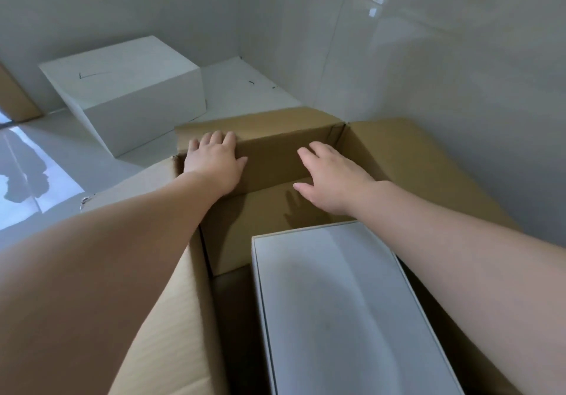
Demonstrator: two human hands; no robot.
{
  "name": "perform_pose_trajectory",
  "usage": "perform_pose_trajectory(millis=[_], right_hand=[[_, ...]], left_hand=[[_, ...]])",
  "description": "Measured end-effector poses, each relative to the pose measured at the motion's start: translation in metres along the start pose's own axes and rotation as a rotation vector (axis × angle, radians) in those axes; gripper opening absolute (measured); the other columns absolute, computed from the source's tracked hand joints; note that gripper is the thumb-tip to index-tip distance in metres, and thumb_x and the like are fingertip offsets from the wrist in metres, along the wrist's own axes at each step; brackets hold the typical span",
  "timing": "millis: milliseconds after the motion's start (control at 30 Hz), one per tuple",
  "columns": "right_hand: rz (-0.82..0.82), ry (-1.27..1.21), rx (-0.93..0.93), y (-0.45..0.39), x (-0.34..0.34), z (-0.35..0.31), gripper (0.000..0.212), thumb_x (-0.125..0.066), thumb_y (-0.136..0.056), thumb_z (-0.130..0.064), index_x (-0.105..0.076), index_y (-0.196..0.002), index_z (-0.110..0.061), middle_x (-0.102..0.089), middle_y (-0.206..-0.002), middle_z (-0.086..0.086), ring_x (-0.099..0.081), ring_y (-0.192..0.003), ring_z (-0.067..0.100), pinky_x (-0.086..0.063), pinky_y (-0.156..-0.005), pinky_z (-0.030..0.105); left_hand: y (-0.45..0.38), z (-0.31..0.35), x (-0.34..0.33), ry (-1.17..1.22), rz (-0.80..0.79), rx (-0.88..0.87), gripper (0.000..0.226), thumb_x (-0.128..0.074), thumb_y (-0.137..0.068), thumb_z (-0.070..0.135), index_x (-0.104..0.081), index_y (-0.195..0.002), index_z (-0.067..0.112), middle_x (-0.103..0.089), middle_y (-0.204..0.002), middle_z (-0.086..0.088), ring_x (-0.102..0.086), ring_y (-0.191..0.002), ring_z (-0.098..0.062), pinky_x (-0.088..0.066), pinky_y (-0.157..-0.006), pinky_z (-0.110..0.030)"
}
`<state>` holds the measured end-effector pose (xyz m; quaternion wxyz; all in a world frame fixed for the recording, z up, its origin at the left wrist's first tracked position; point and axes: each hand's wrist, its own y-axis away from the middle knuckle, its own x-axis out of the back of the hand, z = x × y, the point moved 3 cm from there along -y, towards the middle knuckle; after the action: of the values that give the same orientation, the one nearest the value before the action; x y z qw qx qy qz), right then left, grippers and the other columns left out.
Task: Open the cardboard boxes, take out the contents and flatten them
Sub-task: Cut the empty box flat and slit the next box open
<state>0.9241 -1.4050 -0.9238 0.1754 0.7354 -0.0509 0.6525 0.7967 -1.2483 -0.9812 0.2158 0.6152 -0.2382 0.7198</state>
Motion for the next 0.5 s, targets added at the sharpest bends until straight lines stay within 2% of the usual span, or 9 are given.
perform_pose_trajectory(millis=[100,233,300,367,400,500], right_hand=[[-0.011,-0.107,-0.034,0.037,-0.005,0.01,0.065,-0.045,-0.098,-0.042,-0.019,-0.15,-0.015,-0.018,-0.156,0.008,-0.019,-0.143,0.024,-0.027,-0.112,0.038],[-0.027,-0.263,-0.115,0.095,-0.022,0.036,0.066,-0.047,-0.096,-0.043,-0.019,-0.148,-0.014,-0.019,-0.154,0.006,-0.032,-0.137,0.026,-0.033,-0.107,0.038],[-0.015,-0.303,-0.165,0.123,-0.033,0.05,0.061,-0.048,-0.095,-0.043,-0.027,-0.142,-0.011,-0.028,-0.146,0.008,-0.041,-0.127,0.03,-0.039,-0.1,0.039],[-0.017,-0.331,-0.199,0.148,-0.046,0.061,0.056,-0.05,-0.094,-0.045,-0.033,-0.133,-0.009,-0.036,-0.138,0.009,-0.049,-0.117,0.031,-0.043,-0.091,0.038],[-0.035,-0.352,-0.209,0.159,-0.053,0.065,0.057,-0.051,-0.093,-0.045,-0.033,-0.132,-0.008,-0.037,-0.136,0.009,-0.05,-0.115,0.031,-0.044,-0.09,0.037],[-0.086,-0.421,-0.237,0.181,-0.072,0.076,0.062,-0.051,-0.093,-0.047,-0.03,-0.134,-0.006,-0.033,-0.142,0.012,-0.048,-0.122,0.03,-0.041,-0.092,0.034]], left_hand=[[0.042,0.02,0.008,0.186,0.026,0.061,0.056,-0.042,-0.097,0.042,-0.032,-0.143,0.011,-0.032,-0.15,-0.01,-0.023,-0.141,-0.028,-0.018,-0.116,-0.042],[0.117,0.047,0.008,0.584,-0.052,0.304,0.059,-0.04,-0.099,0.041,-0.027,-0.147,0.01,-0.028,-0.153,-0.007,-0.028,-0.14,-0.024,-0.027,-0.113,-0.039],[0.156,0.06,0.005,0.758,-0.093,0.451,0.053,-0.036,-0.1,0.04,-0.037,-0.141,0.008,-0.04,-0.145,-0.01,-0.036,-0.135,-0.027,-0.031,-0.108,-0.037],[0.195,0.073,-0.005,0.92,-0.087,0.602,0.041,-0.033,-0.101,0.039,-0.05,-0.12,0.007,-0.054,-0.119,-0.009,-0.047,-0.12,-0.03,-0.035,-0.094,-0.034],[0.212,0.078,-0.011,1.002,-0.085,0.689,0.039,-0.032,-0.101,0.04,-0.052,-0.113,0.008,-0.056,-0.112,-0.006,-0.05,-0.114,-0.03,-0.036,-0.091,-0.033],[0.247,0.083,-0.028,1.2,-0.127,0.997,0.061,-0.029,-0.095,0.054,-0.059,-0.118,0.006,-0.064,-0.113,-0.009,-0.058,-0.105,-0.032,-0.042,-0.101,-0.042]])
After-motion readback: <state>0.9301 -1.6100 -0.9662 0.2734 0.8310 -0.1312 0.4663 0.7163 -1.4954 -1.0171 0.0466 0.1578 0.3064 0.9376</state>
